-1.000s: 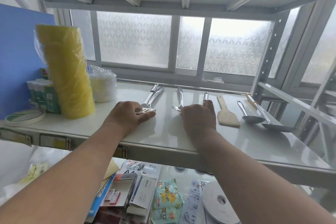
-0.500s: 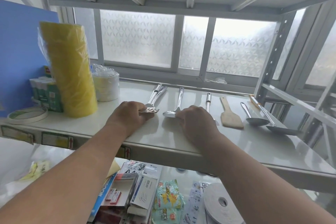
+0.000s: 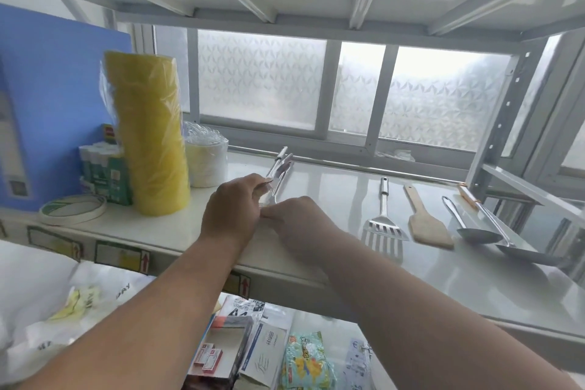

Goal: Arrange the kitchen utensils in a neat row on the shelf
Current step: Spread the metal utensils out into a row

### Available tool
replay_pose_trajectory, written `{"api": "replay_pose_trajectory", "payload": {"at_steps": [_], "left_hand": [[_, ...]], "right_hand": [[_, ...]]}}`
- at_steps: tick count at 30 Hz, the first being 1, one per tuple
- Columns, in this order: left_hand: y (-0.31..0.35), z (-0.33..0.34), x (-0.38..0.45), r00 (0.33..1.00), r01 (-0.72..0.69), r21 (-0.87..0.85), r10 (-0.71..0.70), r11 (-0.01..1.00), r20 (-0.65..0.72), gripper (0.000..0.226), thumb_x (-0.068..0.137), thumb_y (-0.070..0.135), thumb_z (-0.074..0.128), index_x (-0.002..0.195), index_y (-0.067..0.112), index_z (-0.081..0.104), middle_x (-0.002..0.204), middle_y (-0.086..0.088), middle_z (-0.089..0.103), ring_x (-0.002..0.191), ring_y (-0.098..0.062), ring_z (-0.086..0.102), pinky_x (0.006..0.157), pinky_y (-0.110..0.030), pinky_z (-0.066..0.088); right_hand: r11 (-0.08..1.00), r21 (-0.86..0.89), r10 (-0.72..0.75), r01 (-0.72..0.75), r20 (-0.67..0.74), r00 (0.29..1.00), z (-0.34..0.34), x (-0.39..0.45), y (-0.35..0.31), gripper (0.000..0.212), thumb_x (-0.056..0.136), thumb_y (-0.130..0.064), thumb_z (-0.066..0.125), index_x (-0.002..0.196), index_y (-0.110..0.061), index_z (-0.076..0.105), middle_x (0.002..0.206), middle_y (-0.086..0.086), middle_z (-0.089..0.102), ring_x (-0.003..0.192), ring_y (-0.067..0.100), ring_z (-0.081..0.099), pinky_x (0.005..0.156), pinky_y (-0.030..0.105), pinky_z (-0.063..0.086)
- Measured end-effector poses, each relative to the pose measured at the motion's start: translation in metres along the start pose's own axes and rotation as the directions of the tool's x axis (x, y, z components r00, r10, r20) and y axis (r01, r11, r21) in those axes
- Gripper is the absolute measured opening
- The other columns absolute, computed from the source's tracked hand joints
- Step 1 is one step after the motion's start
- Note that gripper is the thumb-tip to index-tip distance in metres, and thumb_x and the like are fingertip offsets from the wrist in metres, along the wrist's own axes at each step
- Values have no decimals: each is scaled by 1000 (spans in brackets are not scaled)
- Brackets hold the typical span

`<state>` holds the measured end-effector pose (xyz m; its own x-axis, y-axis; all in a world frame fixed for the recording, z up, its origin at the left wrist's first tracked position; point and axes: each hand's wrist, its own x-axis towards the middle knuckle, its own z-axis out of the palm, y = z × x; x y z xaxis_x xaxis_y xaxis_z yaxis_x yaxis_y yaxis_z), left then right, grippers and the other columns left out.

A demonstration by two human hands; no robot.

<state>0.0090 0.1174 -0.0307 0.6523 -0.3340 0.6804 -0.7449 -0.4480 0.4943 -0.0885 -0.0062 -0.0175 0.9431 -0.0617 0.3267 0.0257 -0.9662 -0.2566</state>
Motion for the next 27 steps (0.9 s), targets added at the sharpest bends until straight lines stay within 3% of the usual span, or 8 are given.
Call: {"api": "replay_pose_trajectory", "payload": {"at_steps": [3,5,7,9,13,16,22,27], "left_hand": [[0,-1,2,998,29,5,-29,1000,53,18,102,25,66,113,28,79,103,-4,80,97,-32,70,75,-32,46],[-2,-1,3,996,-5,7,4,1000,87,21,101,24,66,116,30,80,105,0,81,100,-29,71,80,-34,52],[-5,0,2,989,-47,-2,47,999,142,25,100,25,67,120,33,79,107,2,81,101,-27,71,87,-37,56],[-4,1,0,979,-41,-29,46,999,198,25,96,30,70,118,34,80,107,5,81,102,-24,72,90,-38,57],[0,0,-4,972,-20,-32,27,999,235,31,82,50,69,105,33,80,97,11,80,97,-15,73,89,-38,58],[3,0,-6,963,-32,-7,33,999,269,32,79,56,65,96,32,77,87,12,77,92,-13,71,85,-38,58],[8,-3,-5,941,39,33,-48,999,336,65,65,74,67,119,37,69,101,14,77,100,-16,70,92,-38,57],[10,-1,-4,945,22,124,-61,992,321,59,65,77,58,92,28,77,90,9,75,94,-18,67,90,-37,52]], "right_hand": [[960,280,41,-26,-48,998,5,-1,-10,32,83,-21,57,101,-37,77,78,-9,69,74,9,56,71,24,41],[869,477,213,-128,-128,969,-1,-1,-4,29,77,-22,58,93,-34,79,77,-7,72,68,5,61,63,22,46],[788,580,389,-204,-214,896,-6,-3,6,24,79,-17,61,90,-29,79,89,-8,76,75,-4,66,64,13,48],[810,543,424,-220,-284,860,-6,-6,12,29,80,-15,64,104,-28,75,103,-14,73,92,-7,64,76,7,45],[882,439,302,-173,-244,921,1,-9,9,53,81,-20,66,133,-30,65,133,-9,66,120,9,60,101,29,51],[921,339,269,-190,-204,941,-1,-10,6,46,86,-10,58,121,-36,72,112,-7,76,102,12,68,85,19,52],[936,31,350,-350,-168,922,-3,-12,7,35,86,-19,57,118,-26,70,112,7,69,109,28,64,89,40,56],[936,-182,256,-301,-236,937,-7,-21,6,21,96,-26,57,109,-19,71,103,8,69,112,29,56,86,36,46]]}}
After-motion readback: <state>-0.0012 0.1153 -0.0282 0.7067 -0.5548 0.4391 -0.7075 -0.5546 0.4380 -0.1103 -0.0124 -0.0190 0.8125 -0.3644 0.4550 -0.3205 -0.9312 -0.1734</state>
